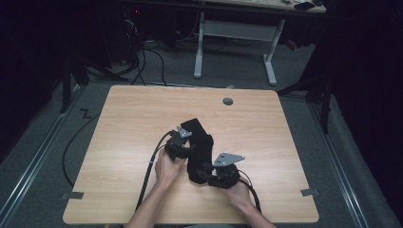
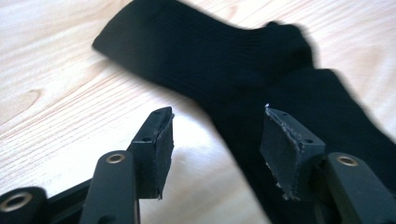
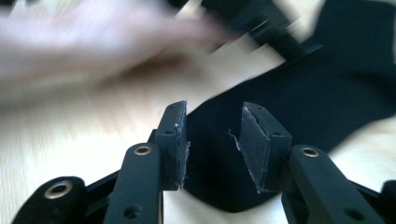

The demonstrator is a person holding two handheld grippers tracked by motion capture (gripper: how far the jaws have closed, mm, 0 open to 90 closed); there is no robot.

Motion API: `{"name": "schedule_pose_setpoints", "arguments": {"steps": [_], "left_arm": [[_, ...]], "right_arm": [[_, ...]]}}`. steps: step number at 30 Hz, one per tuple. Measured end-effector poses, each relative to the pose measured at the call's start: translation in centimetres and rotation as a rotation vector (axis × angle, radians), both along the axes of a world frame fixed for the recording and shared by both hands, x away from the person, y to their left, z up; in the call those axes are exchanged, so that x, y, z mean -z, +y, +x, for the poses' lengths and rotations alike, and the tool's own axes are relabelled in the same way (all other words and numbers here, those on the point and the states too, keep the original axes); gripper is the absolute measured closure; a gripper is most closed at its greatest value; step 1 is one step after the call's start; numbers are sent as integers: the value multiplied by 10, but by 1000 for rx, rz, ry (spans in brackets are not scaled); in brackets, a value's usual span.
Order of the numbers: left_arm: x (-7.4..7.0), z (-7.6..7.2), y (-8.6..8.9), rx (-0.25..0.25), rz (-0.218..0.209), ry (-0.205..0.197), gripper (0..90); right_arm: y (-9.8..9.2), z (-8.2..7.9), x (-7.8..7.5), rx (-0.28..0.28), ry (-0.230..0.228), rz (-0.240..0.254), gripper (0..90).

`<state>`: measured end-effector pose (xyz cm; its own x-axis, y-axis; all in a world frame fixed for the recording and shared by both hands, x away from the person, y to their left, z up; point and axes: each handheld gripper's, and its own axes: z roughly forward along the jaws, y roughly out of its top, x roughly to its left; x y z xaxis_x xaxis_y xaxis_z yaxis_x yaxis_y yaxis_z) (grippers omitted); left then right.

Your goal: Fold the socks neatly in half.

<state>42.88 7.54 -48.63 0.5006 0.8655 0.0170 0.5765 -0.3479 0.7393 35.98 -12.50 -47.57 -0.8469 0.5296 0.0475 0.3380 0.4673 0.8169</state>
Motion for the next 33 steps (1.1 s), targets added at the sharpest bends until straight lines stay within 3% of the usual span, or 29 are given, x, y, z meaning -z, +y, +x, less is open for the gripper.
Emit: {"name": "schedule_pose_setpoints", "arguments": {"steps": [2, 5, 9, 11, 14, 18, 21, 26, 28, 33], "left_arm": [[-2, -10, -2, 18, 14, -11, 437], [2, -26, -1, 34, 23, -11, 434], [13, -38, 1, 41, 23, 16, 429], [15, -42, 4, 41, 9, 1, 430], [17, -45, 5, 41, 10, -21, 416], [17, -44, 3, 51, 2, -27, 406], [16, -35, 5, 54, -10, -11, 390], [18, -28, 2, 40, -29, -8, 397], [19, -28, 2, 38, -30, -9, 398], [19, -28, 3, 47, -33, -8, 396]], "right_arm": [[-7, 7, -5, 71, -19, 3, 684], [-12, 23, 0, 146, 6, -35, 730], [-6, 33, 17, 157, 23, -90, 740], [-4, 35, 27, 160, 40, -114, 737], [-7, 31, 30, 150, 38, -110, 731], [-9, 26, 28, 117, 36, -136, 718], [-12, 26, 25, 105, 41, -146, 726], [-20, 35, 18, 166, 50, -61, 729], [-20, 42, 17, 195, 60, -57, 714], [-12, 60, 13, 249, 14, -71, 677]]}}
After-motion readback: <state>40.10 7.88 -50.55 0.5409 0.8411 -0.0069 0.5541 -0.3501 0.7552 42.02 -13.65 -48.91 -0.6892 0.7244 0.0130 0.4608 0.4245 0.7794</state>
